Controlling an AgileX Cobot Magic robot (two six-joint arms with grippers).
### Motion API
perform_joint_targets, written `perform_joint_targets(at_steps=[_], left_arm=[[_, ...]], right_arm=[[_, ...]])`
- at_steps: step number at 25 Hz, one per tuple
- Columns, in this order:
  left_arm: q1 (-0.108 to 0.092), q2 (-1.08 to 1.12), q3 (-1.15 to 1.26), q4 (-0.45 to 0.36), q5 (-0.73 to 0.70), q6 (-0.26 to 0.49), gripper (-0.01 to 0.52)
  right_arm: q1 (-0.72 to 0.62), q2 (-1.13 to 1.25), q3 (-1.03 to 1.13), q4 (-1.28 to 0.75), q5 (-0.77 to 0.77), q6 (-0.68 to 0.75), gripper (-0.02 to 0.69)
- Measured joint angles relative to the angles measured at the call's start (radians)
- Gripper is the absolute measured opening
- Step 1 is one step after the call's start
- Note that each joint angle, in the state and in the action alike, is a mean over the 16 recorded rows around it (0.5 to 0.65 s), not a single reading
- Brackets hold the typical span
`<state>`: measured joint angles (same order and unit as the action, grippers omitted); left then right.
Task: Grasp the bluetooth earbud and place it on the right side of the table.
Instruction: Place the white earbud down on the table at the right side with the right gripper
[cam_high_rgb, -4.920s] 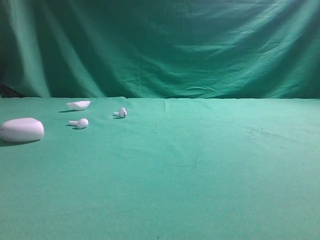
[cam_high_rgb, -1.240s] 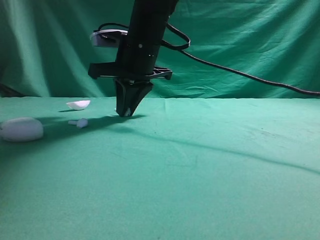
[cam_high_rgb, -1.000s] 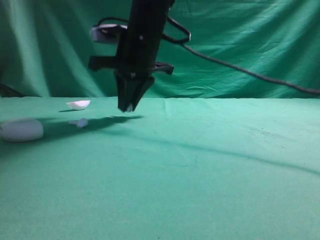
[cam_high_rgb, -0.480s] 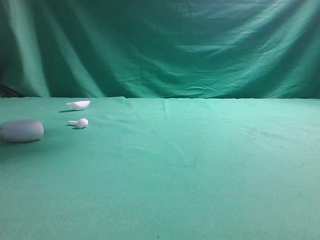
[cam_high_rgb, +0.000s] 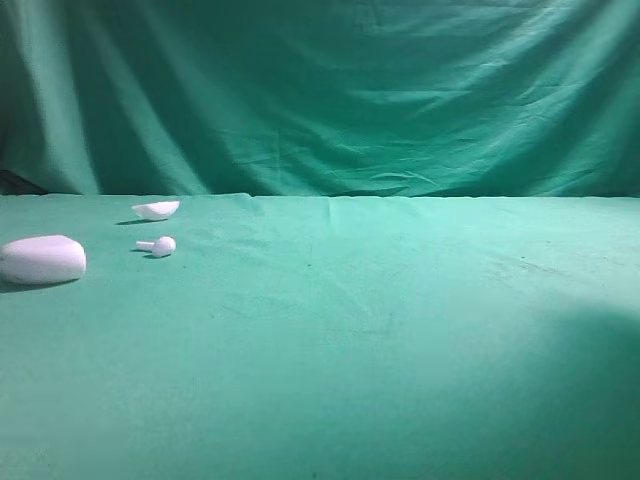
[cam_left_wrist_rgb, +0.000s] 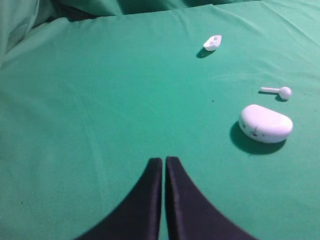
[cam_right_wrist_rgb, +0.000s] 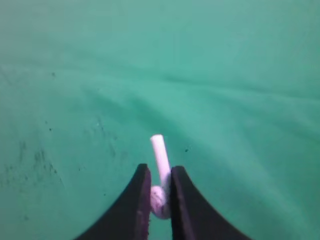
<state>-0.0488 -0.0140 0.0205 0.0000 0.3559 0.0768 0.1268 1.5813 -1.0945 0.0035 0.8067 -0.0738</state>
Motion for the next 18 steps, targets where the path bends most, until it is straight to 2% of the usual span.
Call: perform_joint_targets(at_steps=[5,10,18], left_arm=[[0.0,0.0,0.0,0.0,0.0,0.0,0.0],[0.0,0.0,0.0,0.0,0.0,0.0,0.0],[0.0,0.0,0.0,0.0,0.0,0.0,0.0]], right_arm=[[-0.008,0.05,0.151,0.032,-0.164,-0.027,0.093],[-0.008,0.114,0.195,0.051,-0.254,-0.058,0.108],[-0.008,0.158,0.171,0.062,-0.27,-0.077,0.249]])
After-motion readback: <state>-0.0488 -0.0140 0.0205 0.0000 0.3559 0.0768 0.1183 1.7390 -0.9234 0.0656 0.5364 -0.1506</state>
